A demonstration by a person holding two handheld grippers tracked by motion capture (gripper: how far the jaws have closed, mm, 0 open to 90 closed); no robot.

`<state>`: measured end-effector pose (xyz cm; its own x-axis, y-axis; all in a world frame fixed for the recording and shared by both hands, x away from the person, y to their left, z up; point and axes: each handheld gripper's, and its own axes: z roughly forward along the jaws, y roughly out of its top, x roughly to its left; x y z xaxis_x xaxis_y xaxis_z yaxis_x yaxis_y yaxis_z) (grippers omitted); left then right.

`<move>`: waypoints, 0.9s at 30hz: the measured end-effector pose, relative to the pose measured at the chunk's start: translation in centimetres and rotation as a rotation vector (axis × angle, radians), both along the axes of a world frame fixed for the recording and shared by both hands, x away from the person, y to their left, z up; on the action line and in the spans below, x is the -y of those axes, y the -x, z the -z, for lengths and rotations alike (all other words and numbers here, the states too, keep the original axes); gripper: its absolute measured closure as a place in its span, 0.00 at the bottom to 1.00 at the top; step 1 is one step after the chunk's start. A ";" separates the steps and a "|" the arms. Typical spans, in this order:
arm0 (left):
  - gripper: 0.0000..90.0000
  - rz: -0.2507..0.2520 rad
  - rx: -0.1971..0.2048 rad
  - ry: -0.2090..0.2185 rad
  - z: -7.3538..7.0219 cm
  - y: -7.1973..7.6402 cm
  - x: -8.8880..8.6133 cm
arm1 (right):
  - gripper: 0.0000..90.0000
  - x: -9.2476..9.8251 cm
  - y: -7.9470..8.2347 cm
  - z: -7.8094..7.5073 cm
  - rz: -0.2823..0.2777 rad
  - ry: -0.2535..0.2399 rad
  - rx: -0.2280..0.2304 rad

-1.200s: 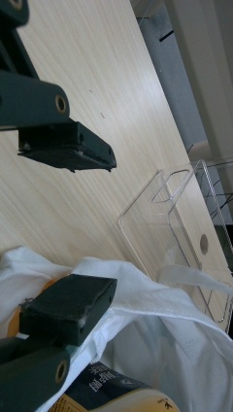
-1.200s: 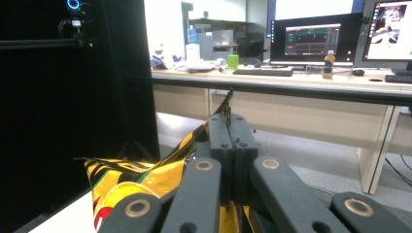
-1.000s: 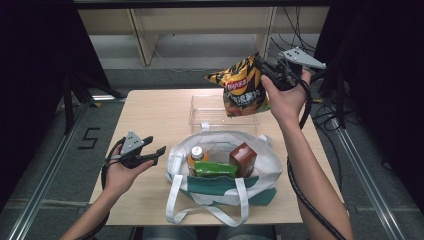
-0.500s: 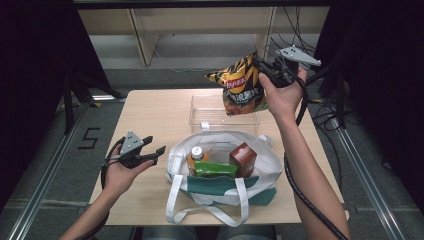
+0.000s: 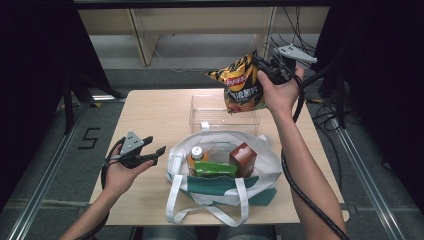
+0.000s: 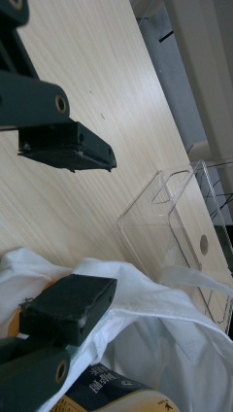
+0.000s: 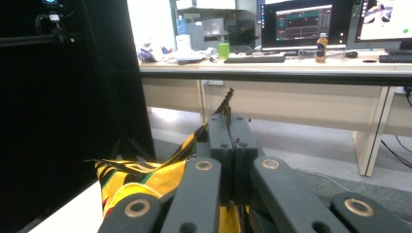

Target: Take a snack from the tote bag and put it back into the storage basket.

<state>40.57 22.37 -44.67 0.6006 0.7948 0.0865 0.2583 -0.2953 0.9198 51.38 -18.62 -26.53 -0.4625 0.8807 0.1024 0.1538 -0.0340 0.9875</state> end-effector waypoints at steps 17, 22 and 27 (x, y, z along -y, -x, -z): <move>0.42 0.005 0.004 -0.008 0.0 0.0 0.0 | 1.00 -0.5 -1.4 0.5 0.028 -0.022 -0.030; 0.42 0.003 -0.001 -0.001 0.0 0.0 0.1 | 1.00 -0.9 -1.9 0.5 0.027 -0.023 -0.042; 0.42 0.002 0.001 -0.001 0.0 0.0 0.0 | 1.00 -1.2 -2.3 0.6 0.022 -0.016 -0.047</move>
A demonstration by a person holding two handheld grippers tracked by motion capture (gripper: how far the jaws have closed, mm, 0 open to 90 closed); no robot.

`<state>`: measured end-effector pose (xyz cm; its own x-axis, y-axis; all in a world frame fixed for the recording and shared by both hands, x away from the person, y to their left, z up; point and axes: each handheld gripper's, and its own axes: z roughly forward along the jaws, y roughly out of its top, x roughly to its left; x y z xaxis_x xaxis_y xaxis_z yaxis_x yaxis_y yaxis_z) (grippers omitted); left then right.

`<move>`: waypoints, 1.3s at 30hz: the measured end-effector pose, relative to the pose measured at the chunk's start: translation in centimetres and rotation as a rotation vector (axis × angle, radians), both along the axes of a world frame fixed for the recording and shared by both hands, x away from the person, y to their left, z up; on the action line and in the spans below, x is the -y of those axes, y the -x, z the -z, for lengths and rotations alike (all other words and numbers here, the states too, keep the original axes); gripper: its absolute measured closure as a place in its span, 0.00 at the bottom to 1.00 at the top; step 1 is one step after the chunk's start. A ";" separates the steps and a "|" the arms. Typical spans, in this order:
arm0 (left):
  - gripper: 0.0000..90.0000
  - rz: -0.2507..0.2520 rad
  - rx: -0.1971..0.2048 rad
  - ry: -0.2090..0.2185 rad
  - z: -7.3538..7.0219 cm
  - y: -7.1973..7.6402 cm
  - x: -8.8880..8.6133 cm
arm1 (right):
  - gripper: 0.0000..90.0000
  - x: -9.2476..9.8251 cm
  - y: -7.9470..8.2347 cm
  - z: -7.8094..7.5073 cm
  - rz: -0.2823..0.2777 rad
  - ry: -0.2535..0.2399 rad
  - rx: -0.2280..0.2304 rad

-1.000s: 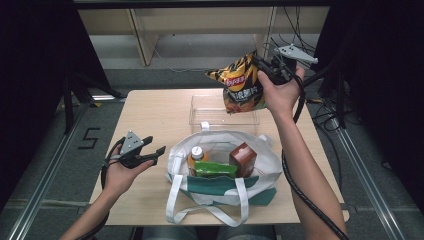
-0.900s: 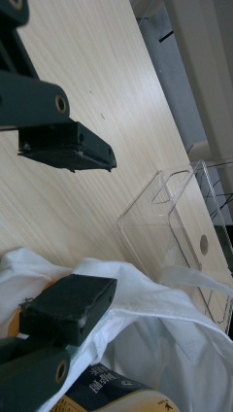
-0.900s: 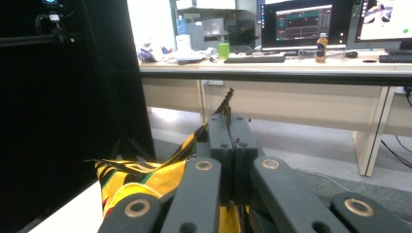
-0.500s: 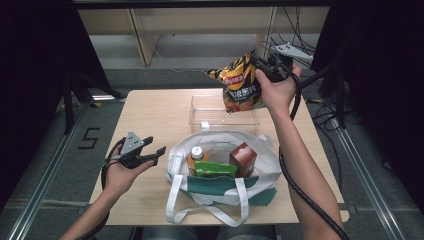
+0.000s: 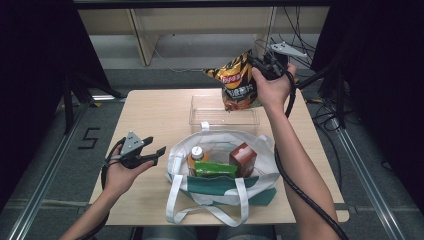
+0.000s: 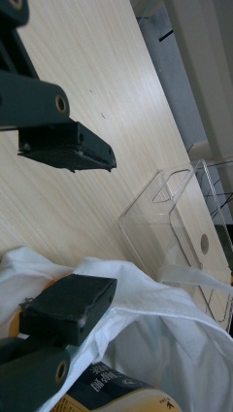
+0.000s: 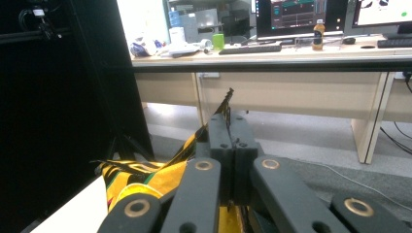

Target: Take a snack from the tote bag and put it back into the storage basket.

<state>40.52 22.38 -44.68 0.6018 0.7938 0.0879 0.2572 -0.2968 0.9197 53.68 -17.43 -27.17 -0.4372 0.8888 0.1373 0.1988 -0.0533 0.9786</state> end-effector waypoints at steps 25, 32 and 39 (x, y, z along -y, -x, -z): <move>0.42 0.006 0.003 0.003 0.0 0.0 0.0 | 1.00 -1.3 -1.9 0.5 -0.007 0.000 -0.040; 0.42 0.010 -0.002 0.004 0.1 -0.1 0.0 | 1.00 -1.7 -2.1 0.8 -0.012 -0.008 -0.054; 0.41 0.000 -0.004 0.009 0.1 0.0 0.1 | 1.00 -1.7 -2.5 0.9 -0.012 0.002 -0.065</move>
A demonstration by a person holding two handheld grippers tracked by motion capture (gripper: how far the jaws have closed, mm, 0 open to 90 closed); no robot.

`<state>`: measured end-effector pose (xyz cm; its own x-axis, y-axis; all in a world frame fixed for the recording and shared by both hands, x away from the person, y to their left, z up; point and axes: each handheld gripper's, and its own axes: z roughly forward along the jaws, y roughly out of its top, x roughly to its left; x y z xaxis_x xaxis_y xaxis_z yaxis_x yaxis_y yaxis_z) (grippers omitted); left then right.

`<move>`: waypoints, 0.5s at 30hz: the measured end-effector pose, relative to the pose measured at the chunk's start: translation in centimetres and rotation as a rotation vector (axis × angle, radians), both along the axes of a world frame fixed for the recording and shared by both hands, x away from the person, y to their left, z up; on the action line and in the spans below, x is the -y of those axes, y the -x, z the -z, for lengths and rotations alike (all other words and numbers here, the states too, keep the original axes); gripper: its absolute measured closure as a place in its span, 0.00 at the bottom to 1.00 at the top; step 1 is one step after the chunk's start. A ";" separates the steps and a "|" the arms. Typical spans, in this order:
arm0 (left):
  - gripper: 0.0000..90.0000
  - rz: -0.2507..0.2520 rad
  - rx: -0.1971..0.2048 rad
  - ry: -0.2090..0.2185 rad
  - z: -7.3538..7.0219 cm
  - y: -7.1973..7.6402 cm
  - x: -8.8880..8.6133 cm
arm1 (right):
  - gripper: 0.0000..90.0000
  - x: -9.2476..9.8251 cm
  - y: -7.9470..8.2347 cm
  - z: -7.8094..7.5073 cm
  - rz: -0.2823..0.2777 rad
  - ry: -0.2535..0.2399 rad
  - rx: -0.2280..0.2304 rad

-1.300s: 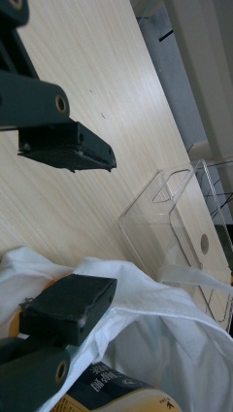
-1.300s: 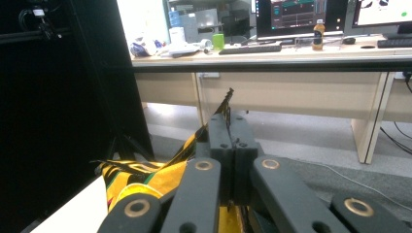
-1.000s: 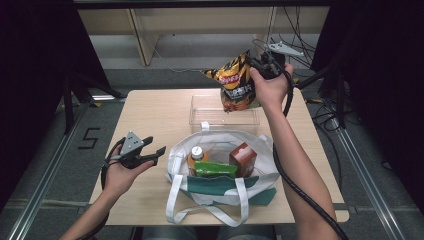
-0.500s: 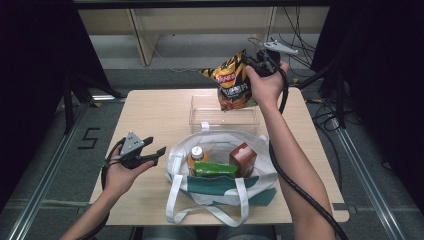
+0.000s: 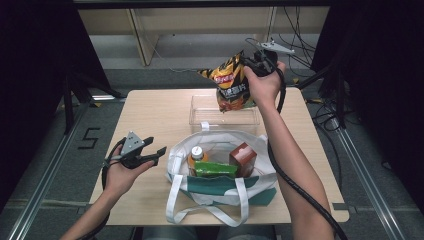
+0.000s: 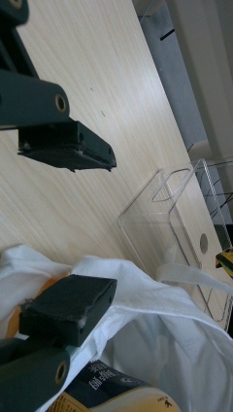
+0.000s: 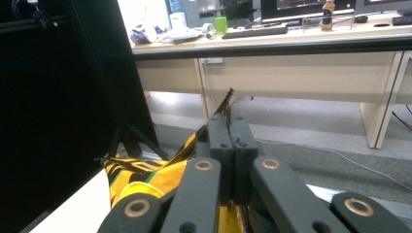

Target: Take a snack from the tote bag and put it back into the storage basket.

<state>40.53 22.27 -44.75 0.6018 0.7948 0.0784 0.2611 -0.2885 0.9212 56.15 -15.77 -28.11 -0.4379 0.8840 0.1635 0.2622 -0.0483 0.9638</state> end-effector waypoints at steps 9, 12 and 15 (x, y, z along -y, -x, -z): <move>0.41 0.009 0.000 0.000 0.1 0.0 0.0 | 1.00 -0.4 -0.5 0.2 -0.003 -0.005 -0.011; 0.41 0.004 0.001 -0.004 0.0 0.0 0.0 | 1.00 -0.5 -0.7 0.3 -0.002 0.003 -0.016; 0.41 0.005 0.001 -0.004 0.0 0.0 0.0 | 1.00 -0.7 -0.8 0.3 0.001 -0.009 -0.030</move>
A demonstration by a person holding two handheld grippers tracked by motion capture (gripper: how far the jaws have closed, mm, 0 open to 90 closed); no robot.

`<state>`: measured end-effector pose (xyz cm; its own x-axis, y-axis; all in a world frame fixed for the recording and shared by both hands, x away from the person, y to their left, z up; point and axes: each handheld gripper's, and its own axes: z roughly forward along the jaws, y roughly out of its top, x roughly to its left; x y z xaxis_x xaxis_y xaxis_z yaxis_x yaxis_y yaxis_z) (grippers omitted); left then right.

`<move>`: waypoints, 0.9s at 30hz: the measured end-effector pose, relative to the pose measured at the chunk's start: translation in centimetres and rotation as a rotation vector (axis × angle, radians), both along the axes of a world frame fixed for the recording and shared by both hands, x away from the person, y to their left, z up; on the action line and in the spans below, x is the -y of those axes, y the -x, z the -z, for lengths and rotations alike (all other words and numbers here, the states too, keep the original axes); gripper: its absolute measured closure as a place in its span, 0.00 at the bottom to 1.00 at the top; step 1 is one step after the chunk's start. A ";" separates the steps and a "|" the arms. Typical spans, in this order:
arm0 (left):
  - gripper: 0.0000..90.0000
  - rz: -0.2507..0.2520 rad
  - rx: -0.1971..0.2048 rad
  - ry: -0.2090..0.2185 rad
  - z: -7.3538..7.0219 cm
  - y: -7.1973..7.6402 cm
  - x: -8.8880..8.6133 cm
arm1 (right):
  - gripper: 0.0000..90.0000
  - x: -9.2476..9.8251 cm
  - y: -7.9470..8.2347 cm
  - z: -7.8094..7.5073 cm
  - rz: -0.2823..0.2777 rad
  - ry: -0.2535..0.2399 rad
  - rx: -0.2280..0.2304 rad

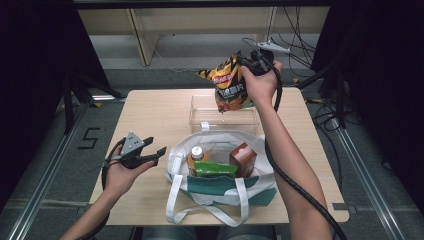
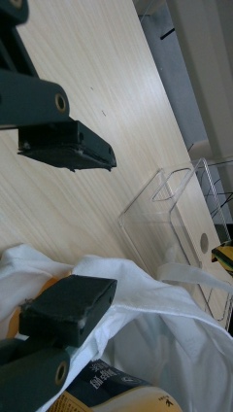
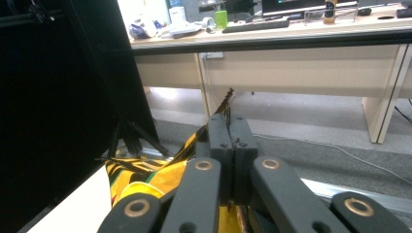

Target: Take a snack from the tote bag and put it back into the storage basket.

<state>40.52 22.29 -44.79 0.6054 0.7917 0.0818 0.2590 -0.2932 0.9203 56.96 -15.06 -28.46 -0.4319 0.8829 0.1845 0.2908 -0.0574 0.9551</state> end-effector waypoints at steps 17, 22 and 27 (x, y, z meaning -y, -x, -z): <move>0.41 0.000 0.002 0.000 0.0 0.0 -0.1 | 1.00 -0.8 -1.0 0.8 0.001 0.014 -0.021; 0.41 -0.005 -0.003 0.000 0.0 0.1 0.0 | 1.00 -1.1 -1.4 1.1 -0.003 0.022 -0.033; 0.41 0.002 0.003 0.000 0.0 0.0 0.0 | 1.00 -1.3 -1.9 1.4 -0.001 0.024 -0.040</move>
